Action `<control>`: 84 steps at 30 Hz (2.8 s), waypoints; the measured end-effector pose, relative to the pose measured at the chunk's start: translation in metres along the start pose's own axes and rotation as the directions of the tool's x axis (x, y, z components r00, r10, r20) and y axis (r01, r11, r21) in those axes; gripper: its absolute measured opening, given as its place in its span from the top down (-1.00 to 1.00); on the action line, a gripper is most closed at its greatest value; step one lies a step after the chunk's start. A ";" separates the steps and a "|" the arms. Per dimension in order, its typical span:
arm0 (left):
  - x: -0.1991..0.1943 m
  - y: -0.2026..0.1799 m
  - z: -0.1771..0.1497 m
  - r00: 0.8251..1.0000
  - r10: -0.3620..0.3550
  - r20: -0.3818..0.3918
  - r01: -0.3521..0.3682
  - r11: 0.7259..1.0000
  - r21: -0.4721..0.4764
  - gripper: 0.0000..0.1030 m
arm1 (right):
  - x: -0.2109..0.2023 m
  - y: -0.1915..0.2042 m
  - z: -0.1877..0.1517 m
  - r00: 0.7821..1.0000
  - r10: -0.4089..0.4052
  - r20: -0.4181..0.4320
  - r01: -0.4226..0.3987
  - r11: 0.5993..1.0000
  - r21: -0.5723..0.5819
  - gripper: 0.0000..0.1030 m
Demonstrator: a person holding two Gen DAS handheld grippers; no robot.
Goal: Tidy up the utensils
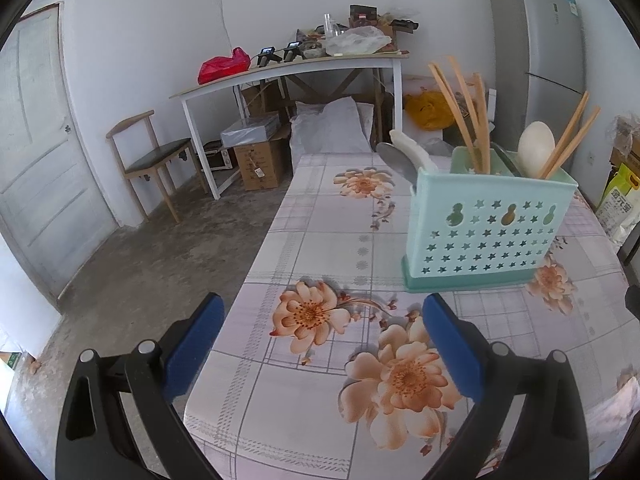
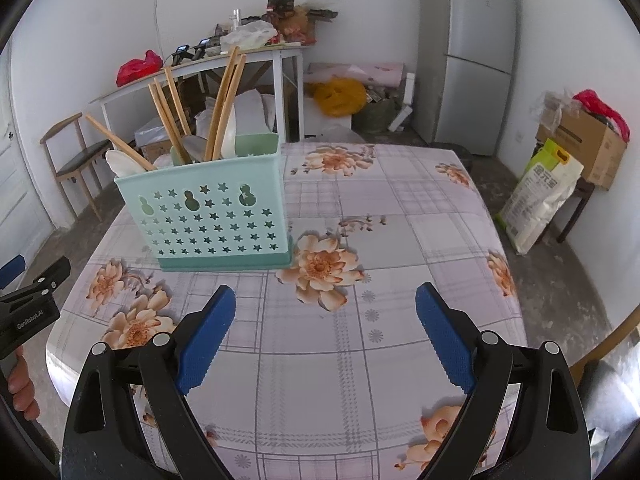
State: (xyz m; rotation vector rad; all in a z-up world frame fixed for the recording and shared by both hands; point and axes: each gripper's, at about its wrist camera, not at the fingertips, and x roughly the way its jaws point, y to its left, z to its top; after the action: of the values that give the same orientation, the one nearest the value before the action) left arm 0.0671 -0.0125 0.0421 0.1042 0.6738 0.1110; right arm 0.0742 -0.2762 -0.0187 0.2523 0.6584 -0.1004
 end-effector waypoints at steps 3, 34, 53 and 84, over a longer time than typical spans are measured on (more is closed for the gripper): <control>0.000 0.003 -0.001 1.000 0.004 -0.005 -0.004 1.000 -0.003 -0.89 | 0.000 0.002 0.000 1.000 0.002 0.000 -0.002 1.000 -0.003 -0.70; -0.001 0.006 -0.003 1.000 0.014 -0.028 -0.013 1.000 0.006 -0.89 | -0.003 0.005 -0.001 1.000 0.005 0.006 -0.005 1.000 -0.007 -0.70; 0.000 0.007 -0.004 0.999 0.012 -0.031 -0.012 1.000 0.005 -0.89 | -0.004 0.006 0.000 1.000 0.005 0.009 -0.005 1.000 -0.007 -0.70; -0.001 0.007 -0.004 0.999 0.012 -0.032 -0.012 1.000 0.005 -0.89 | -0.005 0.006 0.001 1.000 0.009 0.015 -0.009 1.000 -0.012 -0.70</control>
State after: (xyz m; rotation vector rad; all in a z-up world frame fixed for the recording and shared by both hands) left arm 0.0637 -0.0049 0.0406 0.1111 0.7057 0.1226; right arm 0.0716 -0.2707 -0.0138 0.2432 0.6424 -0.0896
